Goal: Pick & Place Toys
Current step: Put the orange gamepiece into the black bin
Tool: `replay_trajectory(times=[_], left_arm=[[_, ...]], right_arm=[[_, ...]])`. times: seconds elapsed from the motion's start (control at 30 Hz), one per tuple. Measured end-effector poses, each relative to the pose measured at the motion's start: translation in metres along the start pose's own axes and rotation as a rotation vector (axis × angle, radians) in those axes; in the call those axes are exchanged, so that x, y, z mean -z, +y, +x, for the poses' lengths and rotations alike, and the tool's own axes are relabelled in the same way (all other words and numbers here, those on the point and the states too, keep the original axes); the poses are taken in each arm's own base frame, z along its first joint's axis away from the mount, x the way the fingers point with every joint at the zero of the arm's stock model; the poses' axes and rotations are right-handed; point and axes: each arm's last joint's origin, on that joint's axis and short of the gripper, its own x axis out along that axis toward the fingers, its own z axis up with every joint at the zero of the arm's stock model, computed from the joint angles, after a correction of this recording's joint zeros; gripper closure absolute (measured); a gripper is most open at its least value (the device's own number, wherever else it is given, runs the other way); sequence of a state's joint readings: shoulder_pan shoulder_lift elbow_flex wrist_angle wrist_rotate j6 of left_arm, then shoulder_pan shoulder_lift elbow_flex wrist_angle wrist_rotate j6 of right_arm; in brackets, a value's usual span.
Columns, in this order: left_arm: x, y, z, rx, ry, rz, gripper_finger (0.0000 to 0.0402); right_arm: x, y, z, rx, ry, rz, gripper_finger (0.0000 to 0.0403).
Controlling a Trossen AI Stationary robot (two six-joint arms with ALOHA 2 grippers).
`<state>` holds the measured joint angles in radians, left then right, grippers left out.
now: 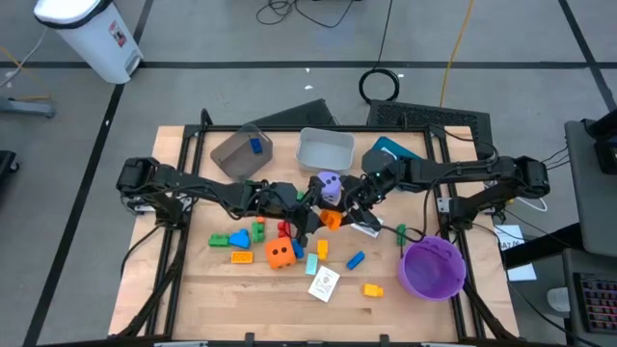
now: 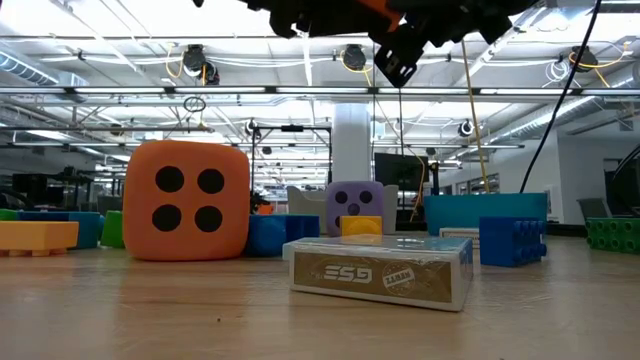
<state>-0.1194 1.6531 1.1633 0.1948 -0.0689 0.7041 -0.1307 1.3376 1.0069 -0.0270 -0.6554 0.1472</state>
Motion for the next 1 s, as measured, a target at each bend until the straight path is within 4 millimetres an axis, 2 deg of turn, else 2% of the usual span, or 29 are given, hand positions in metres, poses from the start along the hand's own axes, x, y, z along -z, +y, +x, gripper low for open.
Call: replay_trajectory(times=[0.4,0.57,0.73,1.0], left_arm=[[-0.011,0.006,-0.013,-0.014,-0.029,-0.068,0.0255],[-0.009,0.008,-0.013,-0.033,-0.015,-0.073,0.0241],[-0.006,0.014,-0.014,-0.057,-0.012,-0.086,0.0255],[-0.014,0.03,-0.037,-0.089,-0.022,-0.116,0.0246]], right_arm=[[-0.004,-0.005,-0.007,-0.03,-0.022,0.018,0.0175],[-0.004,-0.008,-0.01,-0.018,-0.029,0.022,0.017],[-0.009,-0.005,-0.02,0.0,-0.056,0.008,0.0174],[-0.021,0.005,-0.05,0.035,-0.144,-0.059,0.0176]])
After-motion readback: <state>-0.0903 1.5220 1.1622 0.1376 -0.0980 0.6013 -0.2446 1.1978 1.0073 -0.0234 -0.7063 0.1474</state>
